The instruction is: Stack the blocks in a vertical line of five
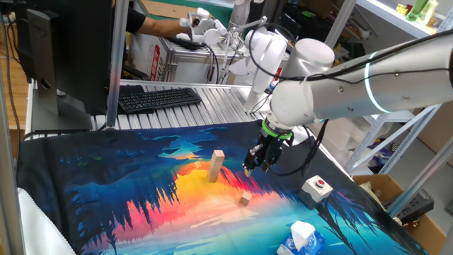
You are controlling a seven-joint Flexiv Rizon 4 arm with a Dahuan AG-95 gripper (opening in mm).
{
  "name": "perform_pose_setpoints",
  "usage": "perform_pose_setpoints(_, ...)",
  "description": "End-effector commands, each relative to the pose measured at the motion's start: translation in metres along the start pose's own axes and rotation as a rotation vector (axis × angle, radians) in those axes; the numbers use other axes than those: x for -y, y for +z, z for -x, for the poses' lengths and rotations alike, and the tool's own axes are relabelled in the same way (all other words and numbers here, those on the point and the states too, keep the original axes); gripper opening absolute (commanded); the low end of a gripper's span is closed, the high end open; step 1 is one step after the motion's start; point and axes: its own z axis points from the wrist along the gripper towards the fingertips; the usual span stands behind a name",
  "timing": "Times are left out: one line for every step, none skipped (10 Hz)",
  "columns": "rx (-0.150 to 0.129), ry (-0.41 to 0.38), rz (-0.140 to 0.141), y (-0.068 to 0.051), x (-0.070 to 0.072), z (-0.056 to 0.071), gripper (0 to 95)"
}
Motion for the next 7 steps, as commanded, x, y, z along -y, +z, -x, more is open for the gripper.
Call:
perform_pose_setpoints(0.002,-0.025,0.002,0.001,-0.002,-0.002,57.0)
perform_pose_setpoints(0.004,-0.03,0.001,0.003,-0.004,-0.004,57.0)
perform_pose_setpoints(0.015,-0.034,0.0,0.009,-0.01,-0.009,57.0)
perform_pose_setpoints(0.02,-0.033,-0.004,0.013,-0.013,-0.012,57.0)
perform_pose_setpoints(0.018,-0.04,-0.005,0.016,-0.016,-0.014,57.0)
perform_pose_setpoints(0.017,-0.055,-0.005,0.018,-0.017,-0.014,57.0)
perform_pose_setpoints(0.018,-0.075,-0.003,0.02,-0.017,-0.014,57.0)
